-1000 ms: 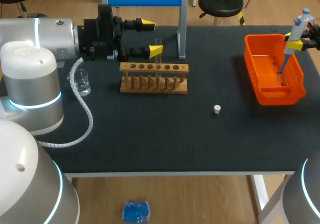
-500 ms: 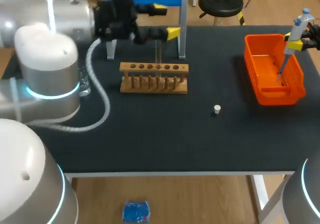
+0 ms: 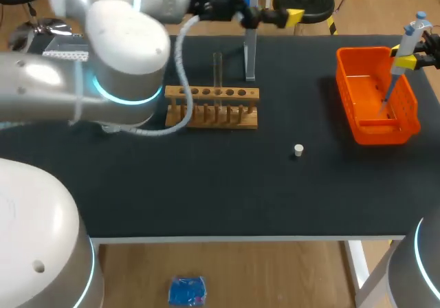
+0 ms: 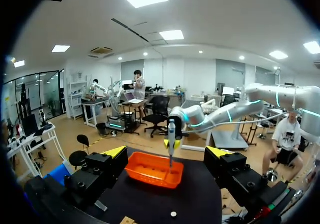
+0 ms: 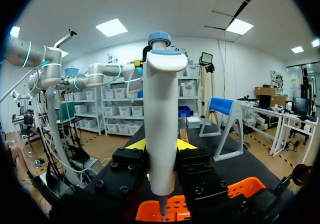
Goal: Invert the test tube, pick up the pipette, mount the tip to pipette, aspirate from beaker and dispense into the tube, eject the tip, return the pipette, and cap with the stopper.
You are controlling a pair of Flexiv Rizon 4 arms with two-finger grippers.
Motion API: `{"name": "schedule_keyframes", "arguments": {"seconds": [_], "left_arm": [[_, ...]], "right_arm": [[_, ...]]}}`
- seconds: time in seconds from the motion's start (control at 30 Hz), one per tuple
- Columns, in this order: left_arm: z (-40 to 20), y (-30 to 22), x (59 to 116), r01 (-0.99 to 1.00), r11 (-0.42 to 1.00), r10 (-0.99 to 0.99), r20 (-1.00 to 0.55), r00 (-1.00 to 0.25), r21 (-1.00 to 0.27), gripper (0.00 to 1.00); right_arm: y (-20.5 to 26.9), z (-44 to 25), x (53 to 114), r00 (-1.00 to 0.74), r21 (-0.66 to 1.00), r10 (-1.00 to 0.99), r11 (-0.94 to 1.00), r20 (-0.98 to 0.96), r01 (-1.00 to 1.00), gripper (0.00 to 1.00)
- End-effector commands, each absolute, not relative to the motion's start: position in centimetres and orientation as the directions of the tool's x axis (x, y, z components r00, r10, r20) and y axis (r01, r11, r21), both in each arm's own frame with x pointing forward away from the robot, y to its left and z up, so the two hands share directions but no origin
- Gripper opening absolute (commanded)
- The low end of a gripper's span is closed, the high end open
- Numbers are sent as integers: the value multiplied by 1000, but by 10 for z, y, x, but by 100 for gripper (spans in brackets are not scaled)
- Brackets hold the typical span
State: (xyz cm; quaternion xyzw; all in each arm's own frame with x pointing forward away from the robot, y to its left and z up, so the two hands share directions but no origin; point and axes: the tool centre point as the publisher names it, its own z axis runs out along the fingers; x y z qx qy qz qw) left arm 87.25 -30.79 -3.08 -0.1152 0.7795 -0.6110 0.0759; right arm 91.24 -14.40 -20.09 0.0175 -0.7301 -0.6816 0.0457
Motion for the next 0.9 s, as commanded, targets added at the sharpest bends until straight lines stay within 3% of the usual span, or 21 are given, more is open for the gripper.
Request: {"name": "schedule_keyframes", "arguments": {"seconds": [0.03,0.9], "left_arm": [[-39,-379,893,-116,286,-312,22,-950,-951,100],[-64,-458,923,-110,276,-273,32,-961,-955,100]], "right_arm": [[-145,-201,914,-995,997,-92,71,42,36,0],[-145,-201,914,-995,997,-92,71,42,36,0]]}}
